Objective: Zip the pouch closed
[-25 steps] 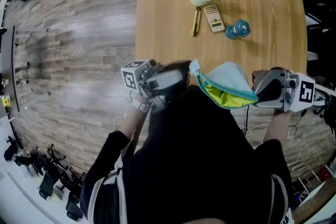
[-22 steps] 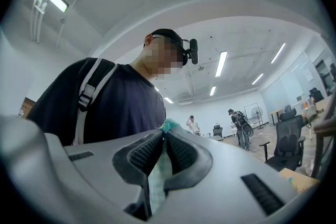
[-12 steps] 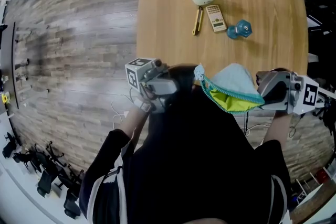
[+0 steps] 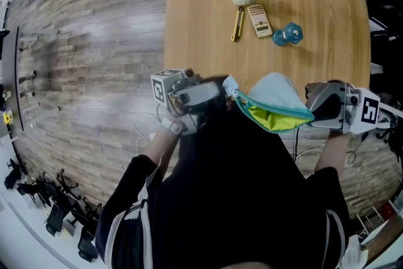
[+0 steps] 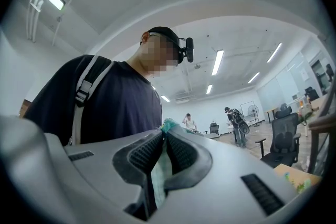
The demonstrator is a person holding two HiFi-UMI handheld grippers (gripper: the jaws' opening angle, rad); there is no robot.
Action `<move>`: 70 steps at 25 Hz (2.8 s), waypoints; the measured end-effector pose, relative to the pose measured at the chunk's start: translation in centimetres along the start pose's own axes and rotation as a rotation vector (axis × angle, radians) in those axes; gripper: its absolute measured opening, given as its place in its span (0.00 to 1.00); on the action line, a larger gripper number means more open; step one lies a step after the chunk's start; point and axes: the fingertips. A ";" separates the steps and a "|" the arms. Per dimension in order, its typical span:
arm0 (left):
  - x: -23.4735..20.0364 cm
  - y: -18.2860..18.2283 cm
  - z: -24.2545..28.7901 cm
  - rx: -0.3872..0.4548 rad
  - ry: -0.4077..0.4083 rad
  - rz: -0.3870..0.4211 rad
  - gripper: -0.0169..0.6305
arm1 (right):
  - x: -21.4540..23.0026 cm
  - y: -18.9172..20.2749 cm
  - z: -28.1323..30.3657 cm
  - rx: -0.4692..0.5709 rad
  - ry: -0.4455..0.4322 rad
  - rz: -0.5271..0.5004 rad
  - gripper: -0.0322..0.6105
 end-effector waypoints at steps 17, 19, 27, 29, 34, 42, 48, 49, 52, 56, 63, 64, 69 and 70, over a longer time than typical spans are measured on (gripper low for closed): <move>-0.1 -0.3 -0.3 0.008 -0.009 0.022 0.09 | 0.4 1.6 -0.9 -0.024 0.021 0.036 0.11; -0.3 -0.4 -0.5 0.009 -0.022 0.027 0.09 | 0.7 2.4 -1.3 -0.042 0.030 0.054 0.11; -0.6 -0.3 -0.9 0.003 -0.053 0.038 0.09 | 1.6 4.9 -3.0 -0.074 0.085 0.118 0.11; -0.8 -0.3 -0.9 0.006 -0.082 0.064 0.09 | 1.7 5.5 -3.3 -0.082 0.098 0.140 0.11; -2.7 -0.4 -1.6 -0.014 -0.243 0.182 0.07 | 2.3 7.6 -5.0 -0.084 0.145 0.205 0.11; -5.3 -1.1 -3.2 -0.015 -0.442 0.275 0.06 | 3.6 12.4 -7.4 -0.121 0.231 0.300 0.11; -6.1 -1.9 -3.7 0.026 -0.516 0.289 0.05 | 5.5 14.4 -8.3 -0.126 0.358 0.326 0.11; -6.2 -2.3 -4.0 0.042 -0.539 0.309 0.05 | 6.1 14.5 -8.9 -0.128 0.411 0.320 0.13; -6.7 -3.4 -5.0 0.075 -0.635 0.404 0.05 | 9.1 14.4 -11.8 -0.210 0.695 0.202 0.31; -6.9 -4.4 -5.5 0.115 -0.709 0.487 0.05 | 11.2 12.0 -8.0 -0.459 0.850 -0.209 0.23; -7.2 -4.1 -4.6 0.088 -0.730 0.557 0.05 | 11.0 14.2 5.1 -0.612 0.655 -0.302 0.19; -7.3 -4.0 -4.4 0.072 -0.737 0.574 0.05 | 11.4 14.0 5.5 -0.604 0.663 -0.321 0.19; -7.1 -3.4 -4.0 0.041 -0.729 0.599 0.05 | 12.3 13.1 5.8 -0.564 0.716 -0.304 0.19; -7.0 -3.3 -3.8 0.035 -0.722 0.602 0.05 | 12.3 13.1 5.8 -0.559 0.717 -0.300 0.18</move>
Point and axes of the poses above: the fingertips, and each gripper's own axes: z forward along the fingers, x to its right, y out of its underside, and after that the axes turned 9 degrees about x, right-handed
